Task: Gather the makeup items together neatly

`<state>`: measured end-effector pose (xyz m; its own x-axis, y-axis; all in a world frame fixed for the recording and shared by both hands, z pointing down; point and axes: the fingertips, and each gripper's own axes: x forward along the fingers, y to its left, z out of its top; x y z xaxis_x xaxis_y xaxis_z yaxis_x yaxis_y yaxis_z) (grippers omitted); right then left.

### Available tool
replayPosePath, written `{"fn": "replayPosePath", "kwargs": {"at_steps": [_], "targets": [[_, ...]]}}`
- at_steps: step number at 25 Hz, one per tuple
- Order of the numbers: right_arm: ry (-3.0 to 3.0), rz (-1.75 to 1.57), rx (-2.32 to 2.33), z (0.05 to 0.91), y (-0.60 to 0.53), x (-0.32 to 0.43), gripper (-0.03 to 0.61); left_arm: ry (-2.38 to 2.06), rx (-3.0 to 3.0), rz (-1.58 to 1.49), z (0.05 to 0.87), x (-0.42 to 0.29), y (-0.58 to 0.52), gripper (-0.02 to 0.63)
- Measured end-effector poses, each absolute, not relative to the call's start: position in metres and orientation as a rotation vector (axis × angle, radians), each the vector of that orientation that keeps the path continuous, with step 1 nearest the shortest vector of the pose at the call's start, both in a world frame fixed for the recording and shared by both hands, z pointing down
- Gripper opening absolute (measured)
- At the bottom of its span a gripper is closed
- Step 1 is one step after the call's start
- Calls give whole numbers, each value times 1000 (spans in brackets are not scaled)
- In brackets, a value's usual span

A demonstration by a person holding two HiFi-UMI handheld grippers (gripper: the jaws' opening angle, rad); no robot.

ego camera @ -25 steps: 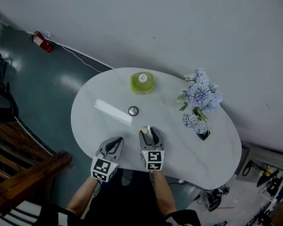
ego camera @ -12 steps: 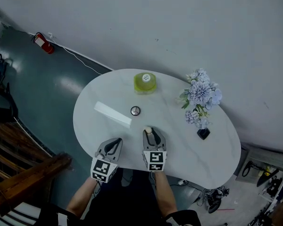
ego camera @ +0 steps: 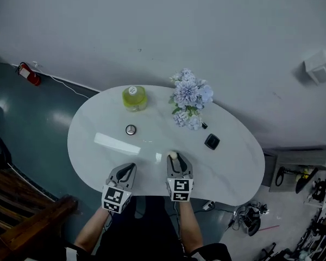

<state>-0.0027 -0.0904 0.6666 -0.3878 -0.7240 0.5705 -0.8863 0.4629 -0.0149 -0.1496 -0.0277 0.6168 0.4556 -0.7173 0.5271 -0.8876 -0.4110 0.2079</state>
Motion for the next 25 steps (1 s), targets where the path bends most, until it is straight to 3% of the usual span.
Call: {"fn": "replayPosePath", "kwargs": {"at_steps": [12, 25], "targets": [[-1993, 473, 1569, 674, -45, 134, 153, -1100, 2429, 548, 613, -40, -31, 20], [-1966, 543, 1573, 718, -15, 160, 155, -1010, 2449, 608, 638, 4, -8, 20]]}}
